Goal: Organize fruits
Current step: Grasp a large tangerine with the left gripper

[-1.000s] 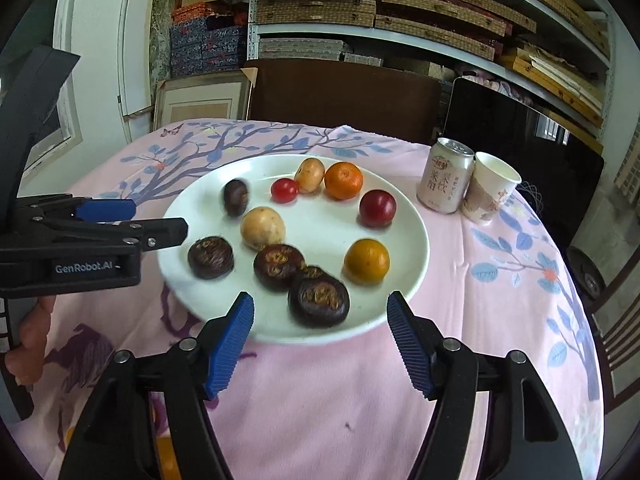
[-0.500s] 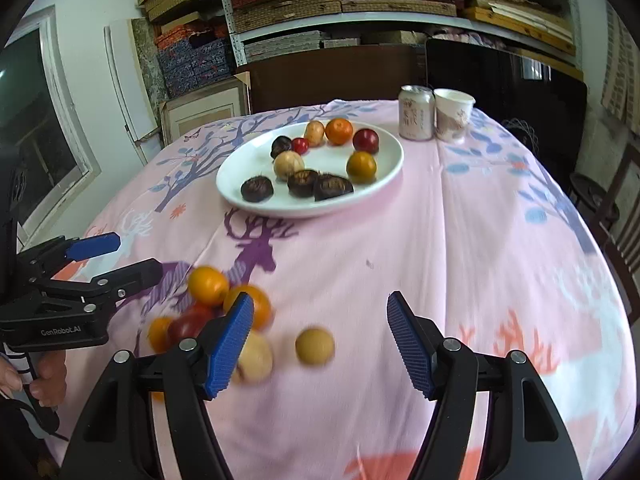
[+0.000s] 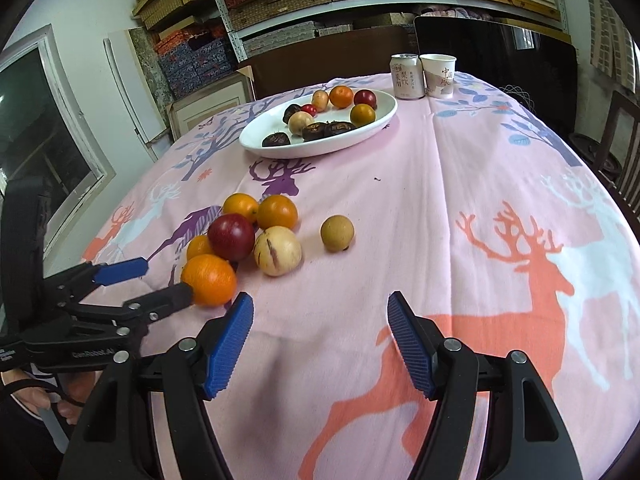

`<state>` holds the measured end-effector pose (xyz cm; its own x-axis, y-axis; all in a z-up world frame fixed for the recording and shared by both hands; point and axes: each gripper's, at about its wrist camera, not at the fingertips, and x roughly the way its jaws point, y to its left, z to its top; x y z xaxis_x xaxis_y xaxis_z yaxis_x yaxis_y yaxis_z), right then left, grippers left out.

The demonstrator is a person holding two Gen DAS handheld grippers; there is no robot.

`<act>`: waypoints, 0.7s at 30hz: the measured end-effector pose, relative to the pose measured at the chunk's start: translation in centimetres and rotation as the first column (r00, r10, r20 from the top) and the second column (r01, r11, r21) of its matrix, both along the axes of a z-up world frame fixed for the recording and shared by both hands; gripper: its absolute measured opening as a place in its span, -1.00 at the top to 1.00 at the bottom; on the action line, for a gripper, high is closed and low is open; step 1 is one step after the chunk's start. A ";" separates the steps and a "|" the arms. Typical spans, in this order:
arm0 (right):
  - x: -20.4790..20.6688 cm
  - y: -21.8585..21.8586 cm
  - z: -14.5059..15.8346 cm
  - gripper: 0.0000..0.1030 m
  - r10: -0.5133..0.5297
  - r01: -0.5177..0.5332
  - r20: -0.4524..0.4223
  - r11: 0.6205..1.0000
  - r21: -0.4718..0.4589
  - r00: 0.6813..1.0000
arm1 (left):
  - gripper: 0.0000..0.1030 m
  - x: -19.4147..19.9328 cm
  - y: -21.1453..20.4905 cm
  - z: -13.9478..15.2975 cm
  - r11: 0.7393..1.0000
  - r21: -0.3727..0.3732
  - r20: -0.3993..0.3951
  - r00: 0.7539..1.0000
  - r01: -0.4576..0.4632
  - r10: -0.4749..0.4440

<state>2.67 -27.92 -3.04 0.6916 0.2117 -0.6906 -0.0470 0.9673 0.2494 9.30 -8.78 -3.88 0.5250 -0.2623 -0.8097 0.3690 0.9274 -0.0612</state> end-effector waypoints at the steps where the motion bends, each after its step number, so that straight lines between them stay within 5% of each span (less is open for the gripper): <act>1: -0.2 0.0 -0.1 -0.36 0.000 0.000 0.000 1.000 -0.003 1.000 | -0.73 -0.1 -0.3 -0.2 1.000 0.000 -0.006 1.000 0.003 -0.003; 5: -0.7 0.0 -0.3 -0.36 0.002 -0.002 0.003 1.000 -0.015 1.000 | -0.68 0.1 -1.3 -0.8 1.000 0.007 -0.027 0.999 0.016 -0.016; 9: -1.0 -0.3 -0.6 -0.37 0.005 -0.005 -0.002 1.000 -0.011 1.000 | -0.40 1.3 -1.8 -1.7 1.000 0.002 -0.085 0.996 0.005 -0.005; 19: -0.8 -0.4 -1.3 -0.37 0.012 -0.013 -0.027 1.000 -0.003 1.000 | -0.35 3.0 -2.7 -2.1 1.000 -0.002 -0.117 0.993 -0.030 0.030; 21: -0.7 -0.3 -1.2 -0.37 0.015 -0.015 -0.028 1.000 -0.004 0.999 | -0.13 2.9 -2.7 -1.9 1.000 -0.021 -0.116 0.993 -0.013 0.010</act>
